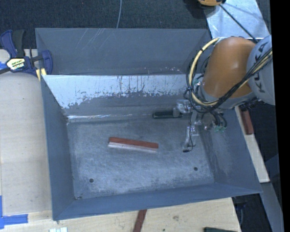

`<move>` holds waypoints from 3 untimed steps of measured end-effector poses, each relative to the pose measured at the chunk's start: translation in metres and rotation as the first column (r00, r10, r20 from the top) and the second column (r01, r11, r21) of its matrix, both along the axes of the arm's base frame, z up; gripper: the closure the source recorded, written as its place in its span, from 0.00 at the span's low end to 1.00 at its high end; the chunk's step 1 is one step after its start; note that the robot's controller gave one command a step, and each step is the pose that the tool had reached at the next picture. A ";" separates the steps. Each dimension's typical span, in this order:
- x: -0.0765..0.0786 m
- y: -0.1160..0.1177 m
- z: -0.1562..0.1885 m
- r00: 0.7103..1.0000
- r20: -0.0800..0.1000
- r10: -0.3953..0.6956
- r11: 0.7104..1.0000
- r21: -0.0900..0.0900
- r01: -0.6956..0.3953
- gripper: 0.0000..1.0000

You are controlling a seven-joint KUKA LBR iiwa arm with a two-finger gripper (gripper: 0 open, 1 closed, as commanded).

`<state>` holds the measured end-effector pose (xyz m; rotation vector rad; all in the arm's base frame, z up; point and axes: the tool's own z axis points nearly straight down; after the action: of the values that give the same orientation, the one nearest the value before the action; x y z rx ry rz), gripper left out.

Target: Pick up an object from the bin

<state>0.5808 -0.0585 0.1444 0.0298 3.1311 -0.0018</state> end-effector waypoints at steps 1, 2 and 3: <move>-0.017 0.006 -0.049 0.996 -0.007 -0.094 0.996 0.002 0.094 0.00; 0.005 0.057 -0.042 0.999 -0.008 -0.047 0.999 0.000 0.047 0.00; -0.002 0.079 -0.056 1.000 -0.006 -0.005 1.000 0.005 0.005 0.00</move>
Offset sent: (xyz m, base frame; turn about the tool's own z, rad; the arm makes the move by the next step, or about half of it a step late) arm 0.0160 0.0833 -0.0375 0.0205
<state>0.5791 0.0204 0.0884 0.0384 3.1365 0.0059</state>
